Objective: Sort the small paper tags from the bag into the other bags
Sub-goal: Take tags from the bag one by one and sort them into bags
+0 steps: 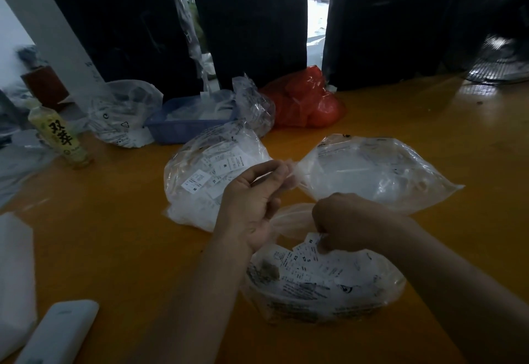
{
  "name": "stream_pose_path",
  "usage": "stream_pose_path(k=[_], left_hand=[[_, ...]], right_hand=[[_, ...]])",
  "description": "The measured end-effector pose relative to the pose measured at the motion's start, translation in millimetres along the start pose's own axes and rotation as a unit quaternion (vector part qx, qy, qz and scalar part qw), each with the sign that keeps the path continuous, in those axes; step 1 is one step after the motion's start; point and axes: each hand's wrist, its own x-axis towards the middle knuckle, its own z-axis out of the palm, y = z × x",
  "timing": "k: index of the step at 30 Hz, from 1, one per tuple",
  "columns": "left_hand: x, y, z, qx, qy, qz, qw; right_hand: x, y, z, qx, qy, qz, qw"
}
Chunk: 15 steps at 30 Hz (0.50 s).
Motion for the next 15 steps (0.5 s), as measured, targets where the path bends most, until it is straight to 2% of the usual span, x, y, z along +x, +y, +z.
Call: stream_pose_path(k=[5,9,12,15], left_hand=[[1.3,-0.5,-2.7,0.003,0.001,-0.007,1.0],[1.1,1.8,-0.4,-0.056,-0.01,-0.022,0.998],[2.3,2.5,1.9,-0.1,-0.011,-0.028,0.995],[4.9,1.9,0.1,-0.125,-0.009,-0.03,0.992]], right_hand=[[-0.1,6.9,-10.2,0.011,0.028,-0.014,0.999],[-1.7,18.0,-26.0,0.123,0.117,-0.034,0.985],[-4.9,25.3,-35.9,0.266,0.219,-0.04,0.938],[-11.5,28.8,-41.5,0.404,0.269,-0.008,0.874]])
